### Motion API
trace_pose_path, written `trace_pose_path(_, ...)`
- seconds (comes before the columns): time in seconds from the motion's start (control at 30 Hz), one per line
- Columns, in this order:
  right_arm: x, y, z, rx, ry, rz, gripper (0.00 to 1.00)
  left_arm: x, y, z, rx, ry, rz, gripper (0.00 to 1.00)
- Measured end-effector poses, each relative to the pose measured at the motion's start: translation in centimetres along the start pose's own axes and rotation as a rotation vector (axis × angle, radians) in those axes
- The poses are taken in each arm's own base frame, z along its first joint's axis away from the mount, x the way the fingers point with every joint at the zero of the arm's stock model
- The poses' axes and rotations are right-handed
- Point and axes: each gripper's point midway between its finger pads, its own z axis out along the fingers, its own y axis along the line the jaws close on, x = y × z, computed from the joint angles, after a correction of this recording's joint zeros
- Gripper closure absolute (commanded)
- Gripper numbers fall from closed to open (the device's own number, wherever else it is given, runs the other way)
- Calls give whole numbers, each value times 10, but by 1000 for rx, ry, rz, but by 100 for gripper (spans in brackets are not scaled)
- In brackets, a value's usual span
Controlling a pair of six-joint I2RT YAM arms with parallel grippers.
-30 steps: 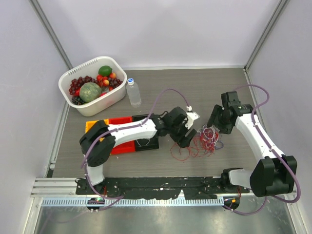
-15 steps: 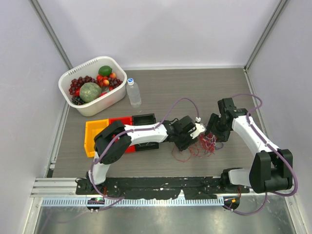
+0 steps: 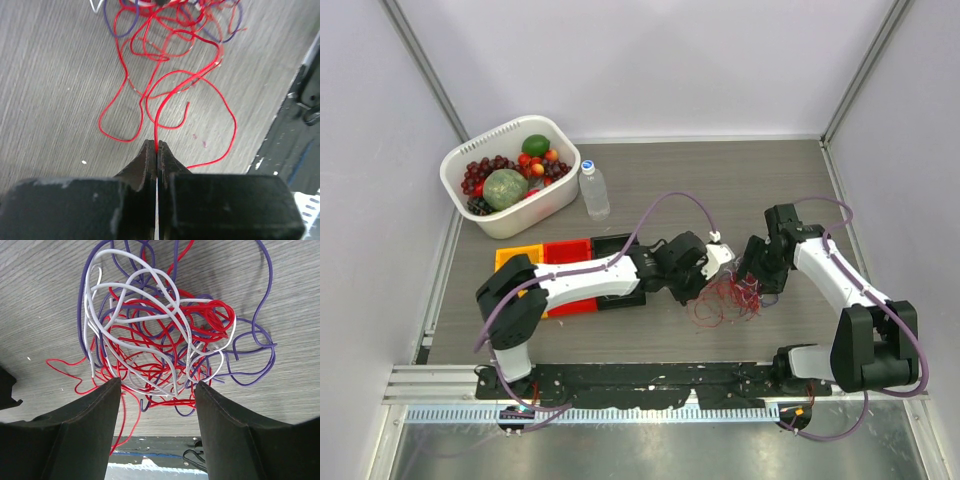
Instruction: Untangle the cables
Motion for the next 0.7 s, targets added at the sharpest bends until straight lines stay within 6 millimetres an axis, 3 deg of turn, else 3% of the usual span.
trace_pose_path(0.13, 0, 1, 0, -5, 1, -11, 34, -17, -5, -13, 34, -58, -20, 100)
trace_pose_path(0.33, 0, 0, 1, -4, 4, -21, 34, -21, -1, -24, 44, -71, -58, 100)
trace_pose_path(0.43, 0, 0, 2, -4, 7, -22, 34, -38, 1, -52, 22, -127, -53, 100)
trace_pose_path(0.53, -1, 1, 7, -2, 15, -22, 34, -87, -2, -106, 4, -272, -11, 100)
trace_pose_path(0.7, -3, 0, 16, 9, 26, -21, 34, -197, -13, -234, -35, -640, 94, 100)
